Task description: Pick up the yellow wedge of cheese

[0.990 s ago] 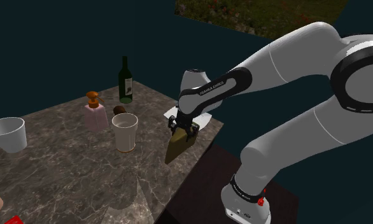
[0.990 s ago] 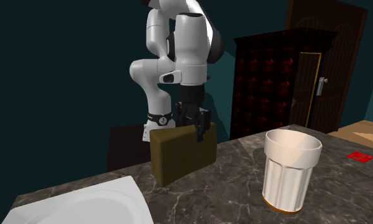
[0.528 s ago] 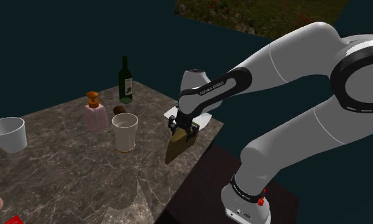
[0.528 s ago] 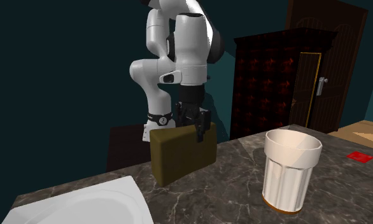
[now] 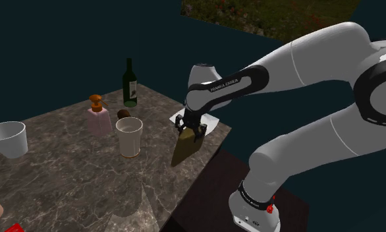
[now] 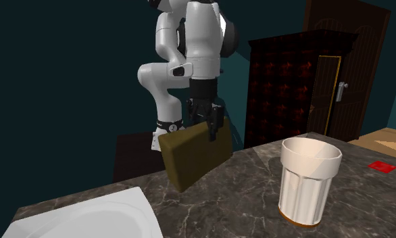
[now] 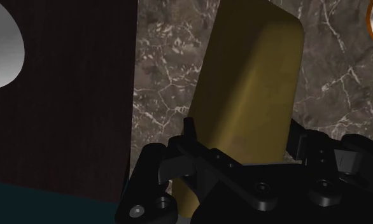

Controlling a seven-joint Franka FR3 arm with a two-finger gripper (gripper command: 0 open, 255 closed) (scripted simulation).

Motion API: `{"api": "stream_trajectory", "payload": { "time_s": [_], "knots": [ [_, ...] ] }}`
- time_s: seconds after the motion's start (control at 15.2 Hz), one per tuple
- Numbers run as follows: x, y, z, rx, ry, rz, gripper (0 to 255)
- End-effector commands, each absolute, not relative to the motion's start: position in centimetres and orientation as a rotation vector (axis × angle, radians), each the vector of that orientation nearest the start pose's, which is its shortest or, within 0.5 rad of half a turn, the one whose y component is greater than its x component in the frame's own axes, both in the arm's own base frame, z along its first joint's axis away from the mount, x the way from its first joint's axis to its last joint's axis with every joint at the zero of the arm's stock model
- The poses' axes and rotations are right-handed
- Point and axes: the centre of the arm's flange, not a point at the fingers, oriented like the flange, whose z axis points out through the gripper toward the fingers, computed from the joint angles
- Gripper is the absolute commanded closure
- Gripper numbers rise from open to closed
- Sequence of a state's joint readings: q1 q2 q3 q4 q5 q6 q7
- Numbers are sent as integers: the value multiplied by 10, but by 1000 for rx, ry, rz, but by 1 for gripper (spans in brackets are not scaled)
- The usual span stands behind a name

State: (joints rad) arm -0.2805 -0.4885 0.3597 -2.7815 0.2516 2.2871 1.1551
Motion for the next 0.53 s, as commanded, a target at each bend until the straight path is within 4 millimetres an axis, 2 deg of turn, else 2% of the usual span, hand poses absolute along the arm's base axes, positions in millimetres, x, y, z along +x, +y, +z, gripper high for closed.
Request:
{"api": "stream_trajectory", "payload": {
  "time_s": [0.0,0.46],
  "knots": [
    [356,21,353,-2508,1877,41,255],
    [356,21,390,-2508,1877,41,255]
  ]
}}
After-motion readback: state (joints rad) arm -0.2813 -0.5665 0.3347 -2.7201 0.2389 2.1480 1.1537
